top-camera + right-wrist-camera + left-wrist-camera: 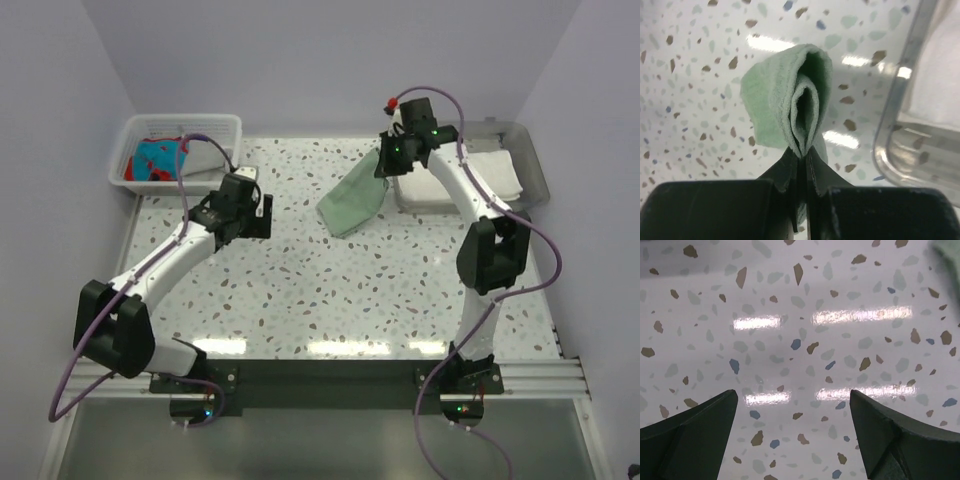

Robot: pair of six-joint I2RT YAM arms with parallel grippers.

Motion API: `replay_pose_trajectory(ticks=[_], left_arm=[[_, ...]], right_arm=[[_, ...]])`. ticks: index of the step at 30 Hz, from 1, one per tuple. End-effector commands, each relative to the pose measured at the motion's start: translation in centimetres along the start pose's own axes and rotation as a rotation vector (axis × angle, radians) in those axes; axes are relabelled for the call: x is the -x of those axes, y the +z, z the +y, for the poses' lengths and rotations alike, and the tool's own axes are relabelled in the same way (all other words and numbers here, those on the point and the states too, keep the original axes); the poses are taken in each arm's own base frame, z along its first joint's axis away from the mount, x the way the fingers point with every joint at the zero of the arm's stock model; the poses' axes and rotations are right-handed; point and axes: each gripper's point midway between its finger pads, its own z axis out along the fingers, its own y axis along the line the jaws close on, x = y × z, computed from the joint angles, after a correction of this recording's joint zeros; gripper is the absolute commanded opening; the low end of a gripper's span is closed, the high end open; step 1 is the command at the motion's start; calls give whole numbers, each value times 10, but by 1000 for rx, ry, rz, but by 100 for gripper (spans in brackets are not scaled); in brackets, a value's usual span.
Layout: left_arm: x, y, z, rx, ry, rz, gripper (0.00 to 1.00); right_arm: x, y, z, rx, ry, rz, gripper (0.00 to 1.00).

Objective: Fold and stack the towels
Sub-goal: Neatly place the folded towel into the bin

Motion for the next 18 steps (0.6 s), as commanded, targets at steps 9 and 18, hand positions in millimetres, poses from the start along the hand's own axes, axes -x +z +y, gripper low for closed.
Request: replay_pose_trajectory(ticks=[9,18], left_arm=[[-17,26,18,52,12,-3,100],[-28,38,31,121,12,29,100]], right_arm=[[79,-27,-112,-197,-84,-83,0],[90,-32,-196,-347,-219,-95,0]])
